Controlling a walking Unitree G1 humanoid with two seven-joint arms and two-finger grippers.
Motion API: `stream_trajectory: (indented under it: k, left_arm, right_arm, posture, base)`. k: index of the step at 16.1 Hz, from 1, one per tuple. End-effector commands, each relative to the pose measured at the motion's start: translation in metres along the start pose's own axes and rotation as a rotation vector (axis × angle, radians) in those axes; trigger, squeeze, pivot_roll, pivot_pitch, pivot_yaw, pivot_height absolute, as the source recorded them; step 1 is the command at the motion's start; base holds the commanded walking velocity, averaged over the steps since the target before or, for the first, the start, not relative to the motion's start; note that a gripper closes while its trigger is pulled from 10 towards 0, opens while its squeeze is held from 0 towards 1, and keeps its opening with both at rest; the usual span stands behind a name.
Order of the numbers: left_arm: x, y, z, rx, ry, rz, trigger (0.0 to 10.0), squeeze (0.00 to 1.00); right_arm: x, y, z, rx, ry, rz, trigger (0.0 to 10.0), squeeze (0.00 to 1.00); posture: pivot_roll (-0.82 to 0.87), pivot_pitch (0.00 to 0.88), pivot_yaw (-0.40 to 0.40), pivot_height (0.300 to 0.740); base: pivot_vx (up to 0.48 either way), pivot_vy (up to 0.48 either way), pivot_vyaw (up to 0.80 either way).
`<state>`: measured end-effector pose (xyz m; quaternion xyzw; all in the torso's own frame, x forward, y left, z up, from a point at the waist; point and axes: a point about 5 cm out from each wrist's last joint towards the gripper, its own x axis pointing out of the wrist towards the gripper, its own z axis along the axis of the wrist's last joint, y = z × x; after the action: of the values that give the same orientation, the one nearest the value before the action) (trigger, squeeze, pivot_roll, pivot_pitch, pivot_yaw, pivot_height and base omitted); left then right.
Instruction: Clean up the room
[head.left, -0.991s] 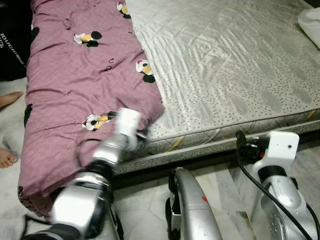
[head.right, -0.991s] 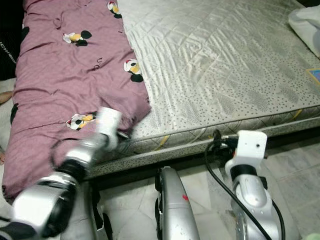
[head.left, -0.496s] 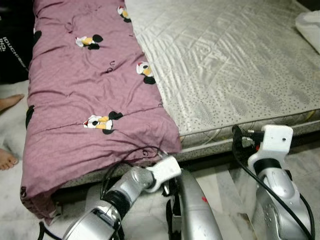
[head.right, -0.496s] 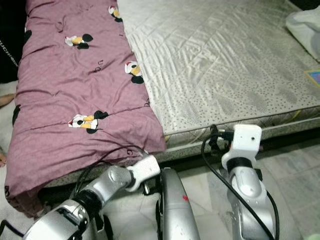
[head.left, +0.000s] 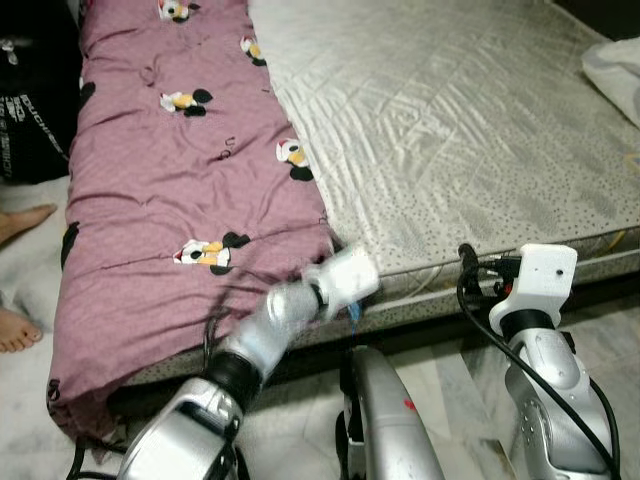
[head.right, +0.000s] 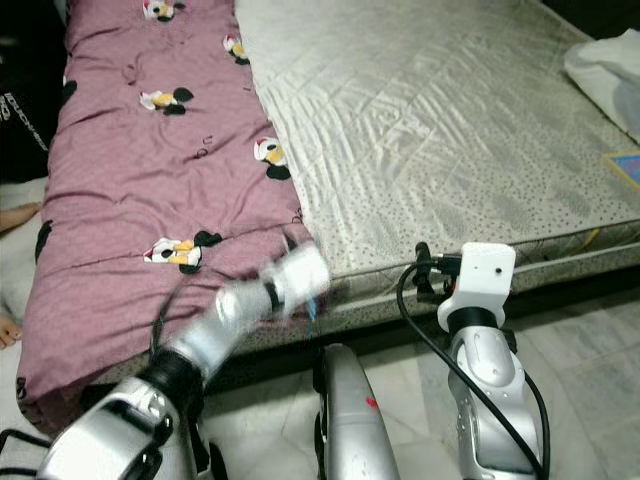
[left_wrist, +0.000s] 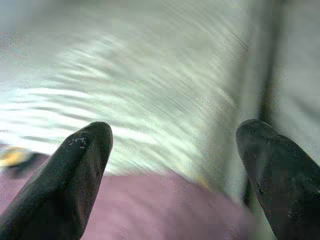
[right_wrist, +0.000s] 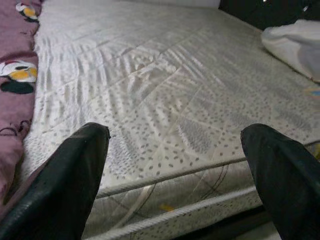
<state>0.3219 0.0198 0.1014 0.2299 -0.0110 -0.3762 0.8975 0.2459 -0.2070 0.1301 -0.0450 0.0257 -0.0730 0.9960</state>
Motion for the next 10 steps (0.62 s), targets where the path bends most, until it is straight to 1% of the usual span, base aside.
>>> stream_trajectory:
  k: [1, 2, 3, 4, 6, 7, 8, 10]
  left_arm:
    - [-0.003, 0.019, 0.007, -0.086, -0.052, 0.13, 10.0, 0.0]
    - [-0.008, 0.034, 0.009, -0.19, -0.082, 0.238, 10.0, 0.0]
    - [-0.011, 0.041, 0.005, -0.227, -0.075, 0.286, 10.0, 0.0]
    - [-0.018, 0.056, -0.005, -0.289, -0.036, 0.39, 10.0, 0.0]
    - [-0.023, 0.069, -0.026, -0.375, 0.072, 0.453, 10.0, 0.0]
    - [-0.029, 0.075, -0.042, -0.442, 0.164, 0.479, 10.0, 0.0]
    - [-0.032, 0.078, -0.055, -0.497, 0.243, 0.505, 10.0, 0.0]
    - [-0.035, 0.08, -0.061, -0.535, 0.289, 0.522, 10.0, 0.0]
  right_arm:
    - [-0.003, -0.005, -0.001, -0.009, 0.0, -0.025, 10.0, 0.0]
    - [-0.01, -0.008, -0.004, -0.012, 0.017, -0.026, 10.0, 0.0]
    - [-0.016, -0.009, -0.006, -0.015, 0.03, -0.023, 10.0, 0.0]
    - [-0.028, -0.011, -0.011, -0.02, 0.059, -0.01, 10.0, 0.0]
    - [-0.04, -0.014, -0.016, -0.019, 0.095, -0.007, 10.0, 0.0]
    - [-0.049, -0.016, -0.016, -0.024, 0.111, -0.007, 10.0, 0.0]
    - [-0.056, -0.019, -0.016, -0.029, 0.12, -0.015, 10.0, 0.0]
    - [-0.06, -0.022, -0.015, -0.033, 0.127, -0.025, 10.0, 0.0]
  posture:
    - [-0.2, 0.063, -0.044, 0.568]
    - [-0.2, 0.078, -0.049, 0.568]
    - [-0.2, 0.088, -0.05, 0.568]
    - [-0.21, 0.109, -0.052, 0.568]
    - [-0.23, 0.134, -0.053, 0.568]
    - [-0.25, 0.156, -0.053, 0.568]
    - [-0.27, 0.173, -0.052, 0.568]
    - [-0.29, 0.19, -0.051, 0.568]
  base:
    - [0.0, 0.0, 0.0]
    - [0.0, 0.0, 0.0]
    - [0.0, 0.0, 0.0]
    - [0.0, 0.0, 0.0]
    - [0.0, 0.0, 0.0]
    - [0.0, 0.0, 0.0]
    - [0.0, 0.0, 0.0]
    - [0.0, 0.0, 0.0]
